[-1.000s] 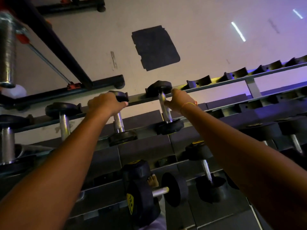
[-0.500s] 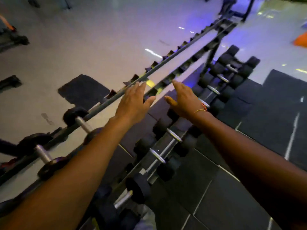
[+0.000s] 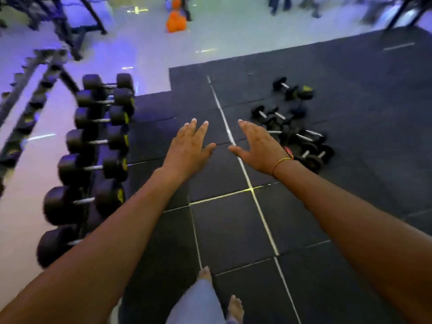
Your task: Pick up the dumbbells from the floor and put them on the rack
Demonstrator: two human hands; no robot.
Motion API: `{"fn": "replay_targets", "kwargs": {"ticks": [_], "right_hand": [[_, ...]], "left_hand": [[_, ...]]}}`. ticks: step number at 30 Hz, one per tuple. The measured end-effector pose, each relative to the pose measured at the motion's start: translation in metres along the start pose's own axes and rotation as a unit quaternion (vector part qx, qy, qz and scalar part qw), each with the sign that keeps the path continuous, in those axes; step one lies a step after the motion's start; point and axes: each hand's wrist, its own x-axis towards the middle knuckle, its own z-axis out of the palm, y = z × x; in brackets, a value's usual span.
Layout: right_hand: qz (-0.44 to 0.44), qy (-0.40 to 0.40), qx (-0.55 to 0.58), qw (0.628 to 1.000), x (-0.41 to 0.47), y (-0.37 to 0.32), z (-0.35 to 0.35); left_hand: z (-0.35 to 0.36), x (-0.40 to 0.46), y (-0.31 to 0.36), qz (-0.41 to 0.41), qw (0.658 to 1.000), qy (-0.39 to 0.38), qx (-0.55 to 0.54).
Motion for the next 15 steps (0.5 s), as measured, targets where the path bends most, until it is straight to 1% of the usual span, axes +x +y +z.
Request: {"fn": "replay_targets", "kwargs": {"ticks": [4,8,10,15], "right_hand": [[0.083,0.011,-0.014,0.996,-0.025,0.129,-0.039],[0.142,-0.004,-0.023,0.99,-0.023,0.245,-0.066],[0.155,-0.019,-0.026,0.987,-0.008,0.303,-0.075],[0.193,-0.07,-0.01,0.979,0.033,0.431,-0.102]], "left_hand": [[0.061,0.082,0.116,0.092,0.994,-0.049,-0.021],[0.119,0.153,0.203,0.141,0.986,-0.083,-0.021],[0.148,0.197,0.235,0.142,0.985,-0.098,-0.015],[0.212,0.313,0.316,0.108,0.982,-0.149,-0.046]]}}
